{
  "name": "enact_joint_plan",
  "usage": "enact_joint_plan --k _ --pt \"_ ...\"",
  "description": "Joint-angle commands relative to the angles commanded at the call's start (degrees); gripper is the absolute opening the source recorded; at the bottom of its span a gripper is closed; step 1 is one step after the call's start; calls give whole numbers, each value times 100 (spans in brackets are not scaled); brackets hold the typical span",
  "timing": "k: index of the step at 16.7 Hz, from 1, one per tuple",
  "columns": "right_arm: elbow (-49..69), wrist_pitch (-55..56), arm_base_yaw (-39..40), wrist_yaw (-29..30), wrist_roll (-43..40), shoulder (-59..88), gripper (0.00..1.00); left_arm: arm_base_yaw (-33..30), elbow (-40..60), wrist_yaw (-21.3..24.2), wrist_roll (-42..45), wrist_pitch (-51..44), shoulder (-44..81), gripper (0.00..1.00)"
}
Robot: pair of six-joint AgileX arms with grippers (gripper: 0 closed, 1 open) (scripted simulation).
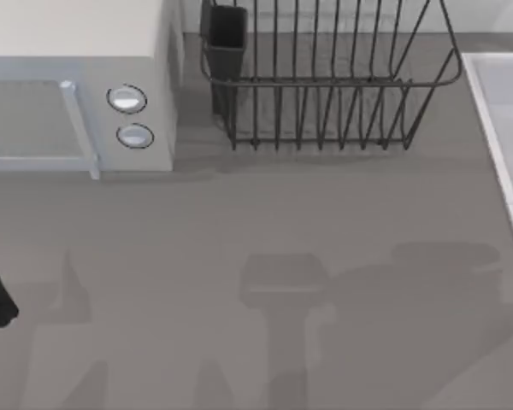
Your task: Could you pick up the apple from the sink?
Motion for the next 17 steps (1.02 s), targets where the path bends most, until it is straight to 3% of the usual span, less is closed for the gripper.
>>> enact_joint_plan --k 6,17 --pt "1506 -1090 -307 1 -289 2234 100 0 0 0 0 0 0 100" --pt "1573 -845 -327 5 -325 2829 100 0 0 0 0 0 0 100"
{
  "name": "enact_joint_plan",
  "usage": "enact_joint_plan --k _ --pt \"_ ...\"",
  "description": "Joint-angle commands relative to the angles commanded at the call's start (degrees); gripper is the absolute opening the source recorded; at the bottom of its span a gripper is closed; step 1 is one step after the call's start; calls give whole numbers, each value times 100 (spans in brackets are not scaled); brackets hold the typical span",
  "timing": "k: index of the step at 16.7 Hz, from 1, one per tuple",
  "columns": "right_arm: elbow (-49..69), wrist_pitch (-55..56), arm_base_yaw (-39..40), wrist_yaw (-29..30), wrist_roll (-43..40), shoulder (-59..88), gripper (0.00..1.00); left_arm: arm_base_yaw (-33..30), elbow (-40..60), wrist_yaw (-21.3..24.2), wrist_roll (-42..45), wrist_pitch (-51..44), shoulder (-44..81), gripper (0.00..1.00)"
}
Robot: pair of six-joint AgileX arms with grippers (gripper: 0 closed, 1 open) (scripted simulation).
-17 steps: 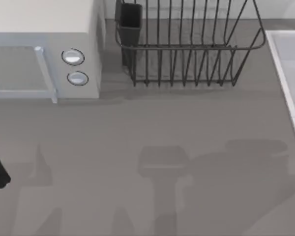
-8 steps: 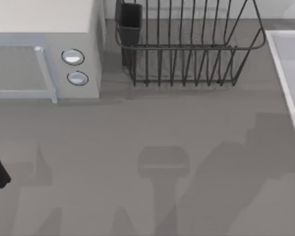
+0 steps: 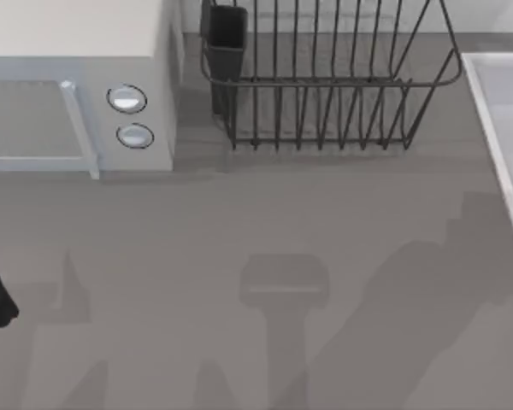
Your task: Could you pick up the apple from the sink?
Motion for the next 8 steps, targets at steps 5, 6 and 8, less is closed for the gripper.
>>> enact_joint_plan --k 5,6,8 --pt "-483 1496 -12 7 12 931 100 0 0 0 0 0 0 100" --pt "-589 1810 -14 9 16 1119 100 0 0 0 0 0 0 100" --pt "-776 2309 -16 11 22 1439 100 0 0 0 0 0 0 100"
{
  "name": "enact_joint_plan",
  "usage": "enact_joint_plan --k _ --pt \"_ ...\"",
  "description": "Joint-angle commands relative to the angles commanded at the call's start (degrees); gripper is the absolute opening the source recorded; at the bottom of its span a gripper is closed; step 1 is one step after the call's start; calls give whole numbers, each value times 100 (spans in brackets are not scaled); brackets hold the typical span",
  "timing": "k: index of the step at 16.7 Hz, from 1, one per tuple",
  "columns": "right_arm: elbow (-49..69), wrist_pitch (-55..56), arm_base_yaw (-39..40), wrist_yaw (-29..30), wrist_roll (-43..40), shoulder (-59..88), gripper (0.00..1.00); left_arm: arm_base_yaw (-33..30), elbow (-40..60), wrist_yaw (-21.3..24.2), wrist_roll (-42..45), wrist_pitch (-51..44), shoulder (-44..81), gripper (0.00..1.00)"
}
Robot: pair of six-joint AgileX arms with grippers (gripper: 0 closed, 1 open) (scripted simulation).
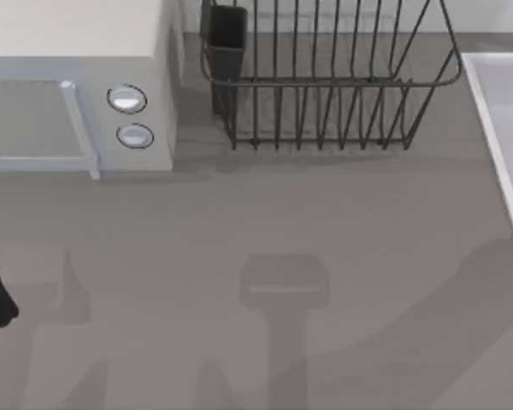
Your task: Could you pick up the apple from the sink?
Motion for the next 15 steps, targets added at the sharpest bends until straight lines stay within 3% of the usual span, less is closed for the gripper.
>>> enact_joint_plan --k 6,15 --pt "-134 300 -1 2 5 224 100 0 0 0 0 0 0 100" --pt "-134 300 -1 2 5 224 32 0 0 0 0 0 0 100"
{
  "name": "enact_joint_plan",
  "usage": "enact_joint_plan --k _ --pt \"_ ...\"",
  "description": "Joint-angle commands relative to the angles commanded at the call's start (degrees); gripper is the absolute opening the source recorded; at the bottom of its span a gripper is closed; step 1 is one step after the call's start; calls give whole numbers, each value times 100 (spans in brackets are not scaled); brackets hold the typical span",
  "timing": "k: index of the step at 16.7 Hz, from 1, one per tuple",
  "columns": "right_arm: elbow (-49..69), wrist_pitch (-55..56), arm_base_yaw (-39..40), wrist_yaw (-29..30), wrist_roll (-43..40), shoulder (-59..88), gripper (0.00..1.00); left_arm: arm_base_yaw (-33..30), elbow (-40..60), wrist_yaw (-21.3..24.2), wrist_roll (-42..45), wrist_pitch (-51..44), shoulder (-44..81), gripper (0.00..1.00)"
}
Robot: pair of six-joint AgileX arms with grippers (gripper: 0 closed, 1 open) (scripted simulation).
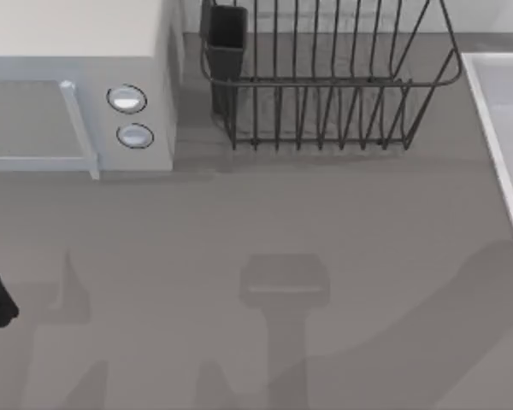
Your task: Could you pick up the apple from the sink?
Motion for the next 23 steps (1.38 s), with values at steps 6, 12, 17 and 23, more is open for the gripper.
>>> enact_joint_plan --k 6,12,17,23 --pt "0 0 0 0 0 0 0 0 0 0 0 0 0 100" --pt "0 0 0 0 0 0 0 0 0 0 0 0 0 100" --pt "459 -658 -3 -80 31 -537 0 0 0 0 0 0 0 100" --pt "1947 -2960 -31 -87 -5 -1159 0 0 0 0 0 0 0 100"
